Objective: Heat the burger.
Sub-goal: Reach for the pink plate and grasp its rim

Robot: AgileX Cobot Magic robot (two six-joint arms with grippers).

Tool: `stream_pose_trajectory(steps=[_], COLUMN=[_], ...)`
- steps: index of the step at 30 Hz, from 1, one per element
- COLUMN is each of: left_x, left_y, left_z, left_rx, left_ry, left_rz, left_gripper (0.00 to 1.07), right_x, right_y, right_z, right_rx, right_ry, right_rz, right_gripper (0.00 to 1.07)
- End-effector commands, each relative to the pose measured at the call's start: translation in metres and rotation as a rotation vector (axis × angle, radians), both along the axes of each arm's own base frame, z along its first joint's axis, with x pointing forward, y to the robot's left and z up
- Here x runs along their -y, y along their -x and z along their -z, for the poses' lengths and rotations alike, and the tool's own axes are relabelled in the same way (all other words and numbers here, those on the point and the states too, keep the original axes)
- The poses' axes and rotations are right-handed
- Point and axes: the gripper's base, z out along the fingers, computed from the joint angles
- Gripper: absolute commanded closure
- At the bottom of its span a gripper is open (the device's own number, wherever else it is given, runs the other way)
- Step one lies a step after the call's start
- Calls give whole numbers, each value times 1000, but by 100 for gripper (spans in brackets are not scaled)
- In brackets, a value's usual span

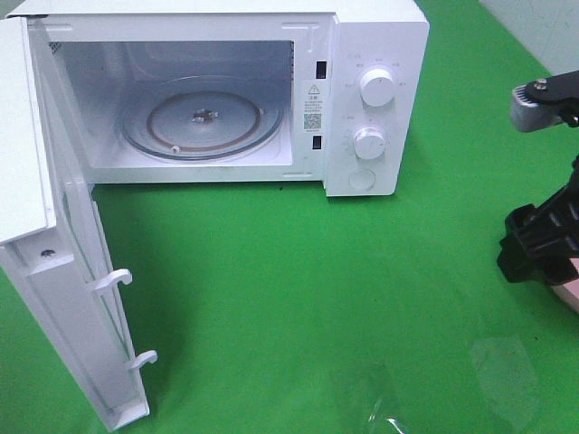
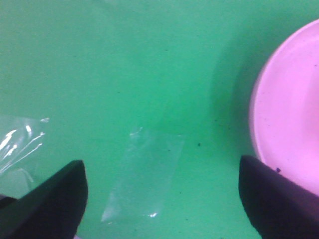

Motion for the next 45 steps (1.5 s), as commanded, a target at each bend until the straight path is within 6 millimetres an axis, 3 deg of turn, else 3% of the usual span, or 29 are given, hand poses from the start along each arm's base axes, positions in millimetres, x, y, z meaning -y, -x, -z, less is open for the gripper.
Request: stream_pose_trajectory(steps=[1, 7, 24, 35, 45], left_x=[0, 0, 0, 0, 0], left_y=[1, 1, 1, 1, 1], left_z=[1, 1, 1, 1, 1], left_rx=[2, 2, 2, 2, 2], left_ry=[4, 4, 4, 4, 4], left_rz=[1, 1, 1, 1, 1], left_gripper=[7, 7, 7, 7, 7], right_x=[17, 30, 53, 53, 52], right_y=[-9, -19, -52, -70, -96], right_z=[-5, -1, 49, 88, 93], right_rx=[56, 71, -57, -140, -149], right_ry=[10, 2, 18, 26, 54], right_rz=[51, 118, 228, 225, 204], right_gripper=[27, 29, 31, 31, 31])
